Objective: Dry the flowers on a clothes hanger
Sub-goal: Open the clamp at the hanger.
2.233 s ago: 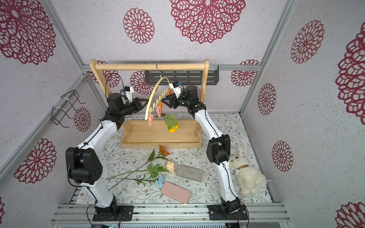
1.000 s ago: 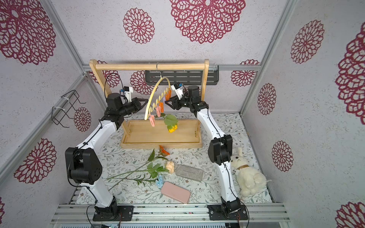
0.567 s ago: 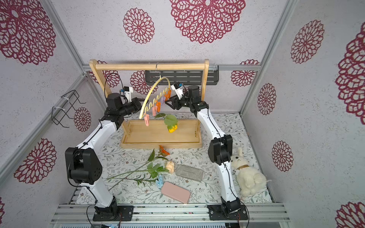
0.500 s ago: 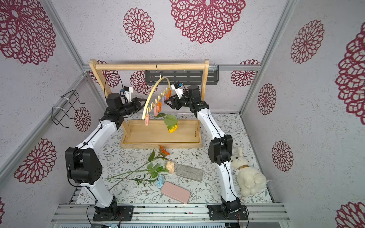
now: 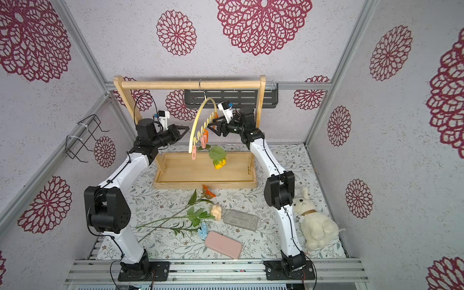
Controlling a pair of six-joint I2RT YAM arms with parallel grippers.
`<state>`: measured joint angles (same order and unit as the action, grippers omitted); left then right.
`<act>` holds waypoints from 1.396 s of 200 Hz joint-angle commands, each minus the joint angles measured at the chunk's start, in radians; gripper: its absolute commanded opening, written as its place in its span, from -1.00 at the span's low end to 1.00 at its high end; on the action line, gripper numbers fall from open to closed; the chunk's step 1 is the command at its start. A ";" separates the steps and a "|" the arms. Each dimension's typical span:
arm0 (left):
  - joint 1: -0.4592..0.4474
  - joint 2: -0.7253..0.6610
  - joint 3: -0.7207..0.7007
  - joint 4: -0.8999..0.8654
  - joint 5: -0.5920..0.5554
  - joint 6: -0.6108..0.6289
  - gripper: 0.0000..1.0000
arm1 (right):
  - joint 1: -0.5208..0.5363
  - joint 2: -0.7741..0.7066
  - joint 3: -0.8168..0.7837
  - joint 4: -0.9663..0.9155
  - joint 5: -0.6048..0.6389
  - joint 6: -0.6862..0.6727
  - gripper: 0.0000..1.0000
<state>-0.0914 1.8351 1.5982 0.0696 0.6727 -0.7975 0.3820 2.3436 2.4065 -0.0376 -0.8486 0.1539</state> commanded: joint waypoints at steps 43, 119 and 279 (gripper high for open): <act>0.007 0.008 0.037 0.012 0.021 0.006 -1.00 | -0.007 0.038 0.028 0.095 -0.060 0.070 0.17; 0.010 0.008 0.036 0.005 0.021 0.009 -1.00 | 0.006 0.061 0.028 0.168 -0.081 0.119 0.13; 0.006 0.022 0.033 0.036 0.002 -0.029 -1.00 | 0.011 0.036 0.029 0.118 -0.068 0.090 -0.40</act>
<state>-0.0887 1.8370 1.6043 0.0711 0.6868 -0.8047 0.3897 2.4073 2.4065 0.1070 -0.9207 0.2798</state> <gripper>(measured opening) 0.055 0.301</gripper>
